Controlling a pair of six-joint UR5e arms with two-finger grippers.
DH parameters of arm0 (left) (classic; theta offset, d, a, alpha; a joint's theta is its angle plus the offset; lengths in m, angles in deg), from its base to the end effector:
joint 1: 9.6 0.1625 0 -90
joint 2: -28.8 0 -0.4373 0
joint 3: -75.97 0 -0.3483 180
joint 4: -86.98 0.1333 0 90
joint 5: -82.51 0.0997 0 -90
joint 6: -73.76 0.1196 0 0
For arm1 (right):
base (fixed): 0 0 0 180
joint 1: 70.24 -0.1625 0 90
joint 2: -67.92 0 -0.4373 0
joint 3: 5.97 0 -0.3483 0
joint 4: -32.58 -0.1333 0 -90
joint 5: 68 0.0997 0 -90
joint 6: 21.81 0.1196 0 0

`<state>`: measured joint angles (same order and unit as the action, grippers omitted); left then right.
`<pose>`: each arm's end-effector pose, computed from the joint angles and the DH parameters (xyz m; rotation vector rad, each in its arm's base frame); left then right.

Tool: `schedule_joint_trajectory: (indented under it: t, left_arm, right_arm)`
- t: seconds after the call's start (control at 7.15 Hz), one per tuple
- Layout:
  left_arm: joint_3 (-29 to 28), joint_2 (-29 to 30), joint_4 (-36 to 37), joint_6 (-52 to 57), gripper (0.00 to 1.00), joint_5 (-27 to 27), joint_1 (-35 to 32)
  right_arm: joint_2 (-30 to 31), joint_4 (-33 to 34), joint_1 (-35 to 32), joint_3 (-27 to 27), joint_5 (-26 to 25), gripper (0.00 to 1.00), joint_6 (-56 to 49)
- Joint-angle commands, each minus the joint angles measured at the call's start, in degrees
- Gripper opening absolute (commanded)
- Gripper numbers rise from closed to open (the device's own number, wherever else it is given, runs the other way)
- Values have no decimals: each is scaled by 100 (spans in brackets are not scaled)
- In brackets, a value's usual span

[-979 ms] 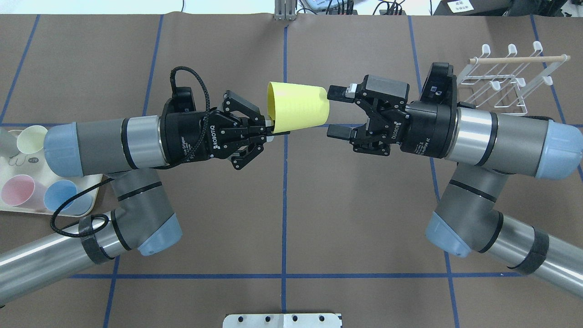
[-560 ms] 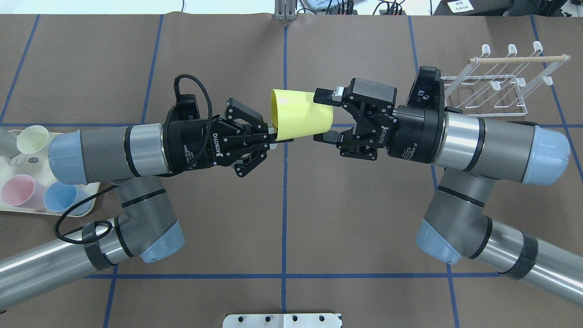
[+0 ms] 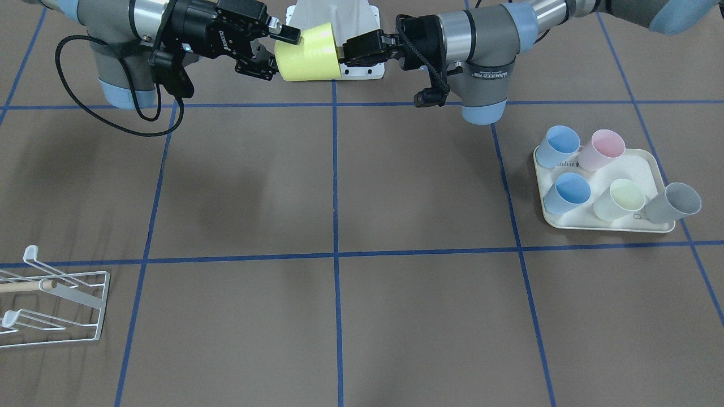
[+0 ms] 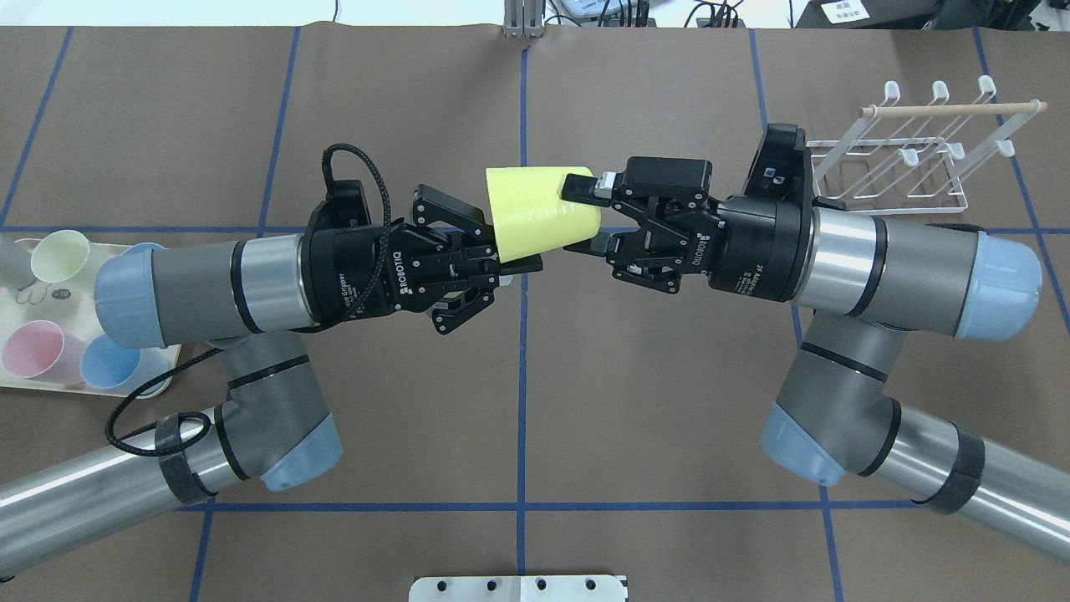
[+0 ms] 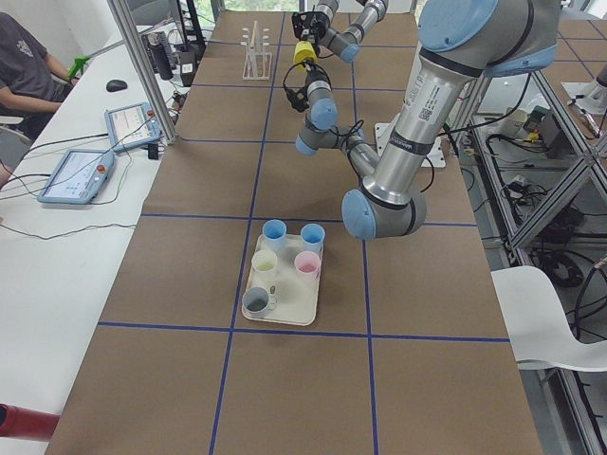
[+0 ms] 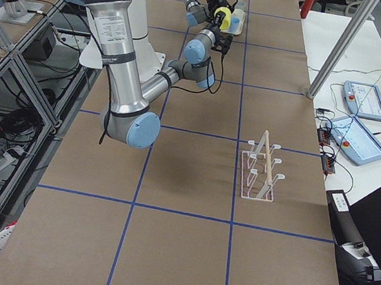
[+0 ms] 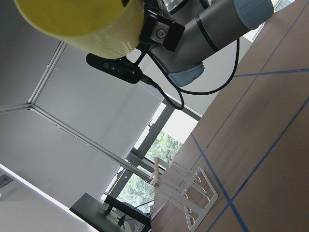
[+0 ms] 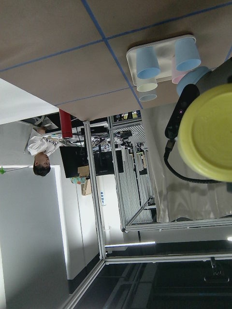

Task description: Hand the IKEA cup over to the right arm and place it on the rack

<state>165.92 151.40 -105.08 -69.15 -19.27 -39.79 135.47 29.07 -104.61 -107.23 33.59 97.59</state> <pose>0.4142 -0.3669 0.1903 -0.5688 2.3103 -0.4758 -0.3425 -0.3667 0.2231 -0.0155 -2.2333 0.3924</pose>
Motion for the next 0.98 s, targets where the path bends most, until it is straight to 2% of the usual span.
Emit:
schedule_joint_trajectory:
  t: [0.0,0.28,0.42,0.84]
  left_arm:
    - [83,-16,-7,-9,100,106,65]
    - [320,-86,20,0,100,106,4]
    - [330,-426,-15,96,100,97,-48]
    - [348,-884,-6,132,100,36,-740]
  right_arm:
    - [4,-9,-8,-25,1,17,-13]
    - [83,-420,-52,-7,-16,14,4]
    - [196,-465,-148,-16,-16,14,4]
    - [968,-931,-656,1,-8,16,22]
